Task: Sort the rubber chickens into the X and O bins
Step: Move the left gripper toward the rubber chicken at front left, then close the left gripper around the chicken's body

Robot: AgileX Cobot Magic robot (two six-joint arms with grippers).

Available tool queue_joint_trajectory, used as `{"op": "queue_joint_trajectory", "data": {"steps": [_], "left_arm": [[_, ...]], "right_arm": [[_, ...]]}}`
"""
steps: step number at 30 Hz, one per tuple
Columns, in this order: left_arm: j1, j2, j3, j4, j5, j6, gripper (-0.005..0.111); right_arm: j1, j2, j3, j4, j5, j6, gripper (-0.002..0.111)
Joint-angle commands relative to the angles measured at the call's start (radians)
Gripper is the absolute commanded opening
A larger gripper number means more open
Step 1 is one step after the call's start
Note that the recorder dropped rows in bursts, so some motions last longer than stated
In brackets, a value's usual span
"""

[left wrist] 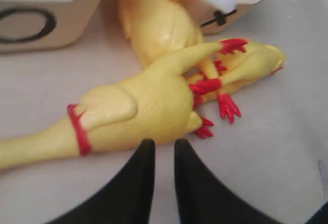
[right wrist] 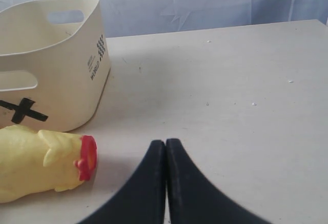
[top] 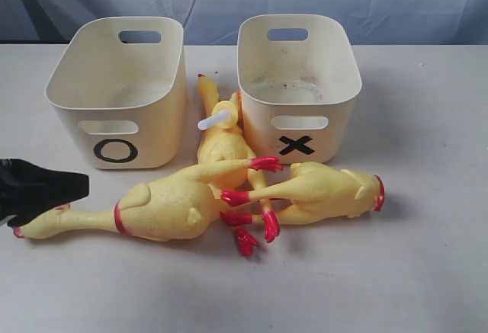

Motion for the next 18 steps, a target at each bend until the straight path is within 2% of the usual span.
{"op": "queue_joint_trajectory", "data": {"steps": [1, 4, 6, 8, 11, 12, 13, 14, 15, 18], "left_arm": [[-0.001, 0.004, 0.003, -0.089, 0.027, 0.208, 0.044], [-0.001, 0.004, 0.003, -0.089, 0.064, 0.316, 0.073], [-0.003, 0.004, 0.003, -0.083, 0.064, 0.414, 0.083], [-0.023, 0.004, 0.003, -0.057, 0.032, 0.487, 0.083], [-0.084, 0.012, 0.003, 0.058, -0.044, 0.53, 0.083], [-0.145, 0.029, 0.003, 0.154, -0.098, 0.541, 0.083], [-0.178, 0.042, 0.003, 0.198, -0.124, 0.546, 0.083], [-0.243, 0.073, 0.003, 0.244, -0.197, 0.562, 0.083], [-0.267, 0.091, 0.003, 0.25, -0.244, 0.576, 0.083], [-0.376, 0.189, 0.003, 0.248, -0.441, 0.781, 0.083]], "right_arm": [[0.003, -0.003, 0.002, 0.0, -0.012, -0.001, 0.0], [0.003, -0.003, 0.002, 0.0, -0.012, -0.001, 0.0], [0.003, -0.003, 0.002, 0.0, -0.012, -0.001, 0.0], [0.003, -0.003, 0.002, 0.0, -0.009, -0.001, 0.0], [0.003, -0.003, 0.002, 0.0, -0.009, -0.001, 0.0], [0.003, -0.003, 0.002, 0.0, -0.009, -0.001, 0.0], [0.003, -0.003, 0.002, 0.0, -0.009, -0.001, 0.0], [0.003, -0.003, 0.002, 0.0, -0.009, -0.001, 0.0], [0.003, -0.003, 0.002, 0.0, -0.009, -0.001, 0.0], [0.003, -0.003, 0.002, 0.0, -0.009, -0.001, 0.0]]}}
